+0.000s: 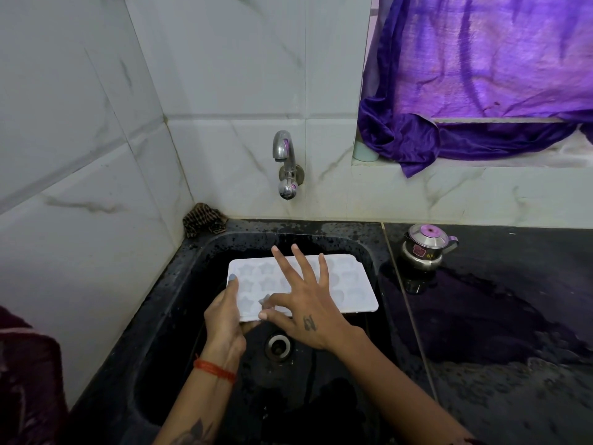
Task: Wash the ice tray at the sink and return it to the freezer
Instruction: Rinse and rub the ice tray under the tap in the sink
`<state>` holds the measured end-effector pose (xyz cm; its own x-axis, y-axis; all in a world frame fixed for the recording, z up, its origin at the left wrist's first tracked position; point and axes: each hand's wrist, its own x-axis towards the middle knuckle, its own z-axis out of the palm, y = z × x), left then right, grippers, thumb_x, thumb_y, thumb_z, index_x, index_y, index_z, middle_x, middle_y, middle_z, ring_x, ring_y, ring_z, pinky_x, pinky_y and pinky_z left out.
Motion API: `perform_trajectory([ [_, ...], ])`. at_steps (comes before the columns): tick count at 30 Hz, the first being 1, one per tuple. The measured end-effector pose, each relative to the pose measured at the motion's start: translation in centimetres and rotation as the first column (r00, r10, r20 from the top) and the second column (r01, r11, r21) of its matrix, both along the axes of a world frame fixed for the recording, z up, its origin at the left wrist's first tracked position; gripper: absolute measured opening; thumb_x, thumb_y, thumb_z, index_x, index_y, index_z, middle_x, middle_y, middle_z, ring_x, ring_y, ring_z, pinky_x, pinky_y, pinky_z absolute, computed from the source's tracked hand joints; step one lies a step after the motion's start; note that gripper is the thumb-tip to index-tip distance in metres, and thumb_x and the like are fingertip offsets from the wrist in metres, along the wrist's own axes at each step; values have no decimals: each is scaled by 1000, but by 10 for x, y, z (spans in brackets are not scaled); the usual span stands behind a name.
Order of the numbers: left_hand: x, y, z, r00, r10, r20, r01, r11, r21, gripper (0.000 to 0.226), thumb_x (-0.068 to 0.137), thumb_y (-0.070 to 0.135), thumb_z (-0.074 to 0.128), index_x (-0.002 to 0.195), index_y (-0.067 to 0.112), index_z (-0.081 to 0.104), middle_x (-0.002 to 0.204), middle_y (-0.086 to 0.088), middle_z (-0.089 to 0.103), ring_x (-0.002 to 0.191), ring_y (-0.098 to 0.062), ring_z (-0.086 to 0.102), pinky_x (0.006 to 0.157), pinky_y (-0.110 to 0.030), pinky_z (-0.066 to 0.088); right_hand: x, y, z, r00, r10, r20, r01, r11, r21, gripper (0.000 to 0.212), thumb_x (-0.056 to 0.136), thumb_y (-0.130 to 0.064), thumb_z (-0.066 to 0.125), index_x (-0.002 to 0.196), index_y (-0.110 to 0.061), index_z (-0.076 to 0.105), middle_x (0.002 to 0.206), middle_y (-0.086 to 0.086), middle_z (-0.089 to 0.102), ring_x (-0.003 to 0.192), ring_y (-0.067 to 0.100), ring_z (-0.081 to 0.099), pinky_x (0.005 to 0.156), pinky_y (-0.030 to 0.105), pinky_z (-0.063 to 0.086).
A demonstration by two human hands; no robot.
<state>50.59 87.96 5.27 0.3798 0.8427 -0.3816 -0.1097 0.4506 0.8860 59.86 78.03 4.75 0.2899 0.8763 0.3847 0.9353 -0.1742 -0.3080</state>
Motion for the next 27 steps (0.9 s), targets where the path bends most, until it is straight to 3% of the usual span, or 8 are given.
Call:
perform_trajectory([
  [3, -1, 0, 0, 1000, -3, -3, 3, 1000, -1, 22, 93, 34, 57, 81, 17, 64, 64, 1, 71, 57, -17, 67, 62, -35, 55, 2, -1, 3, 999, 10, -41, -11, 999, -35, 44, 85, -63, 35, 99, -38, 69, 159, -5, -8, 143, 21, -23, 107, 48, -28],
  [6, -1, -1, 1, 1000, -4, 4, 4, 1000, -6, 21, 93, 33, 57, 82, 17, 64, 73, -2, 70, 65, -21, 66, 66, -38, 54, 3, -2, 6, 996, 16, -87, -21, 998, -63, 42, 84, -64, 38, 96, -38, 69, 158, -8, -11, 142, 19, -25, 108, 48, -26],
  [8, -1, -2, 1, 1000, -9, 10, 9, 1000, 0, 21, 92, 32, 58, 81, 16, 65, 64, 1, 71, 65, -21, 66, 69, -40, 54, 2, -3, 7, 996, 15, -92, -22, 997, -75, 40, 84, -63, 39, 93, -37, 68, 158, -8, -11, 142, 19, -25, 108, 50, -25],
  [18, 1, 1, -2, 1000, -23, 10, 24, 1000, -16, 21, 92, 33, 58, 85, 15, 66, 68, 1, 72, 61, -17, 69, 63, -36, 56, 5, -1, -2, 977, -51, 209, 39, 997, 63, 38, 87, -62, 42, 79, -36, 67, 158, 3, 13, 146, 32, 4, 108, 66, -4],
  [27, 1, 1, -2, 1000, -27, 10, 27, 1000, -4, 21, 92, 33, 59, 84, 15, 66, 68, 0, 72, 66, -21, 69, 71, -41, 55, 5, -2, -4, 999, -44, 17, 43, 999, 24, 41, 86, -64, 38, 93, -39, 70, 159, -5, -6, 145, 25, -15, 109, 58, -17],
])
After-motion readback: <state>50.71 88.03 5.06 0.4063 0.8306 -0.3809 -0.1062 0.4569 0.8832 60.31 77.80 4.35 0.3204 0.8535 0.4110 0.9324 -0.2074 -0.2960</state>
